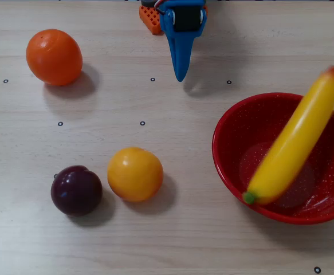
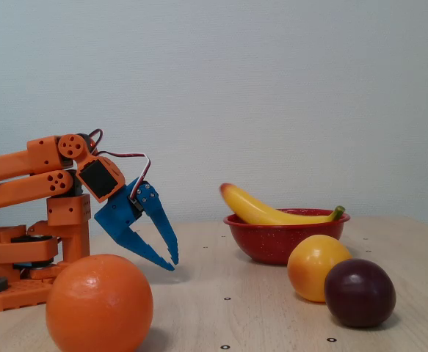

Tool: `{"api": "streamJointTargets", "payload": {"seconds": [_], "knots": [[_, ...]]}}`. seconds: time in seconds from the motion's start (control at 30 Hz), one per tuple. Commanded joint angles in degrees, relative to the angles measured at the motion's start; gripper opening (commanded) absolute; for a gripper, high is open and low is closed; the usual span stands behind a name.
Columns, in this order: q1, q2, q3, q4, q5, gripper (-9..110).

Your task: Put banana in the red bowl.

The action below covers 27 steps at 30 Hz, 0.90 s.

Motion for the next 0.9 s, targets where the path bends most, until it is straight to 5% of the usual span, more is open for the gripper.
{"api": "streamJointTargets", "payload": {"seconds": [0.0, 0.87], "knots": [[0.6, 1.0, 0.7, -0.8, 1.3, 0], [0.9, 1.0, 0.7, -0.5, 1.5, 0]]}}
